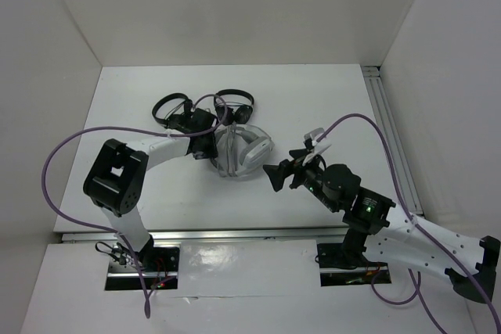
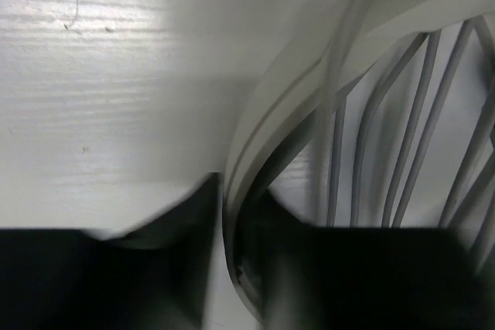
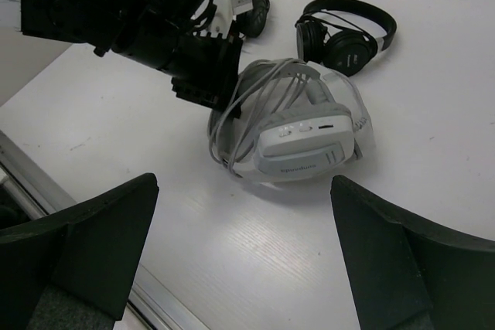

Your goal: Wrap the headphones

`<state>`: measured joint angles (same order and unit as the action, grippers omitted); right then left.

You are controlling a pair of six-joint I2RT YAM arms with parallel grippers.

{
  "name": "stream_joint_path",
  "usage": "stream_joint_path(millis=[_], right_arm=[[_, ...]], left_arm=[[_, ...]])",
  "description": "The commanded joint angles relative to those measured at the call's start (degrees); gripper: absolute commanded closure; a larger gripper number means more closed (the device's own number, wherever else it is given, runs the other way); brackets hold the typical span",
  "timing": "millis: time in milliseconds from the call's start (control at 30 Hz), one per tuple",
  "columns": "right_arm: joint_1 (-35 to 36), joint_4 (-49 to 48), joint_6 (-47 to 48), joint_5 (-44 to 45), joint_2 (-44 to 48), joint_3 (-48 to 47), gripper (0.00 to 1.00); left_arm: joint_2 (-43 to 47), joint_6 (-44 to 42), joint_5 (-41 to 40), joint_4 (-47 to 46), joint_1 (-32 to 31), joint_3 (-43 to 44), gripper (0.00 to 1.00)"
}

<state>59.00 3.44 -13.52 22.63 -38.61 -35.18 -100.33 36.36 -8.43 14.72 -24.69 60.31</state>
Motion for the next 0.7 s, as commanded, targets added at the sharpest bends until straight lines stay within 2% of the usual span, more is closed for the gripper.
stream_joint_path(millis=[0,167,300,367,400,433,667], right_arm=[[0.4,-2.2,-0.8,-1.5,1.3,-0.4,0.0],[0.4,-1.6,-0.8,-1.5,1.3,-1.6,0.0],[0.4,-1.1,-1.3,-2.1,1.3,-2.2,0.0],[0.4,-1.1,-1.3,-2.7,1.9,-2.2,0.0],[0.4,-1.1,-1.9,-2.7,1.9,-2.2,0.0],[0.4,-1.1,-2.0,-2.7,1.9,-2.2,0.0],[0.4,-0.5,-2.5,-2.7,1.9,-2.7,0.0]], left_arm=[[-0.2,-0.9,3.0,3.0,0.2,-0.6,0.53],[4.1,-0.3,2.4,3.6,-1.2,-3.6,0.33],[8.6,0.3,0.5,6.1,-2.6,-3.6,0.3],[10.4,0.8,-0.8,8.4,-3.1,-2.4,0.25],[11.4,0.8,-0.8,8.9,-3.1,-2.4,0.16],[13.3,0.8,-0.8,8.9,-3.1,-1.8,0.0],[16.0,-0.2,-1.4,13.0,-2.6,1.6,0.0]])
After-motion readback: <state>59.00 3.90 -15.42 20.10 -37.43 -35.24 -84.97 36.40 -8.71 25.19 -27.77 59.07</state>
